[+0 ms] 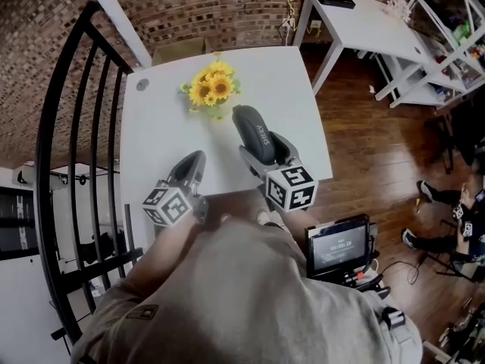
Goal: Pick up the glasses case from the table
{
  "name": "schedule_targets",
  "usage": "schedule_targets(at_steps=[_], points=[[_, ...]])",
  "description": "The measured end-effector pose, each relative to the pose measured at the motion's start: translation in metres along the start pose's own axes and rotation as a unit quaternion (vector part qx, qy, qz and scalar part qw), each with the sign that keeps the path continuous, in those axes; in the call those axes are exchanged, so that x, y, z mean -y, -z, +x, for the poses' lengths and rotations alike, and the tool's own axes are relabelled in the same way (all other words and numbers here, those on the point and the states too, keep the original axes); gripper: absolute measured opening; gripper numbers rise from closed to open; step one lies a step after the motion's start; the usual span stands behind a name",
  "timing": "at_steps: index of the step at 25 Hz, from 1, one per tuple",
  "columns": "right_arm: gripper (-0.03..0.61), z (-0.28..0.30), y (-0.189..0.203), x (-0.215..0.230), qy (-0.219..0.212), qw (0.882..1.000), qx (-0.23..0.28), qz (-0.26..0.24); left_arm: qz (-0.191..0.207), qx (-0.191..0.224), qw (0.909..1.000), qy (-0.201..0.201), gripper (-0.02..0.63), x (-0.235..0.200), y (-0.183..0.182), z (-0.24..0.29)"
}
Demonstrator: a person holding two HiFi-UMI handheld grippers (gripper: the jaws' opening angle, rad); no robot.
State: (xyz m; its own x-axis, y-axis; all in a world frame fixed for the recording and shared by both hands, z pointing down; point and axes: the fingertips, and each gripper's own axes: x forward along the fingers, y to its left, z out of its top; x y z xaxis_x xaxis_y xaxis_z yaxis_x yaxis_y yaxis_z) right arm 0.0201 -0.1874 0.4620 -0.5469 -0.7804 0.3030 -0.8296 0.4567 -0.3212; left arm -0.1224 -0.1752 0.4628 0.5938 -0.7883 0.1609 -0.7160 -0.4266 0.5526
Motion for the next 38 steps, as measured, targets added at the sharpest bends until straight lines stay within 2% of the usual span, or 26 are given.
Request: schedule_targets(at_steps=[38], points=[[0.365, -0.0027, 0.0032, 0.0047, 0.006, 1.000, -0.004, -0.001, -0.001, 0.004, 1.0000, 0.005, 0.002, 0.0042, -0.0024, -0.0006]])
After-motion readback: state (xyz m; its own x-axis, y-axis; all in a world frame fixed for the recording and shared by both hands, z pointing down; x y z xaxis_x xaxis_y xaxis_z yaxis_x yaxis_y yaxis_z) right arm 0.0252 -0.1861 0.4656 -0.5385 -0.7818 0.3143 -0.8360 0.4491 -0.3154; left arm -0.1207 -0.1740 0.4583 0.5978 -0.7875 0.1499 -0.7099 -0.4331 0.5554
